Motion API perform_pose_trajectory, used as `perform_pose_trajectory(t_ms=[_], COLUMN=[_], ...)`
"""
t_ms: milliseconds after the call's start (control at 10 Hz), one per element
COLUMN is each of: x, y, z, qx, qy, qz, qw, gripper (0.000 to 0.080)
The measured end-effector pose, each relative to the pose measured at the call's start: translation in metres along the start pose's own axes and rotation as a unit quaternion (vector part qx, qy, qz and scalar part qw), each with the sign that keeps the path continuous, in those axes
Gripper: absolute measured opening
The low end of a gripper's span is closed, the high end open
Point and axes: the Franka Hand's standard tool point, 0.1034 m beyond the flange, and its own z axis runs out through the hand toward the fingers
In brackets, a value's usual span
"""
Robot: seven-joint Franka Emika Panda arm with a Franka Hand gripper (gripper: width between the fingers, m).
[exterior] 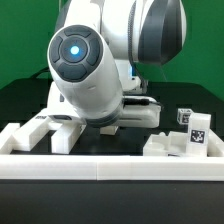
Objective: Assemble chair
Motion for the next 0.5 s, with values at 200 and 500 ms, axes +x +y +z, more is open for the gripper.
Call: perform_pose_trajectory(t_ms=[200, 500], x=[0.0000, -0.0007], y=[0.0003, 0.0004], z=[0.0000, -0.0018], qx=[0.000, 0.001], qy=[0.000, 0.000], qz=[0.000, -0.001], qw=[1.000, 1.000], gripper=[0.0288, 0.0288])
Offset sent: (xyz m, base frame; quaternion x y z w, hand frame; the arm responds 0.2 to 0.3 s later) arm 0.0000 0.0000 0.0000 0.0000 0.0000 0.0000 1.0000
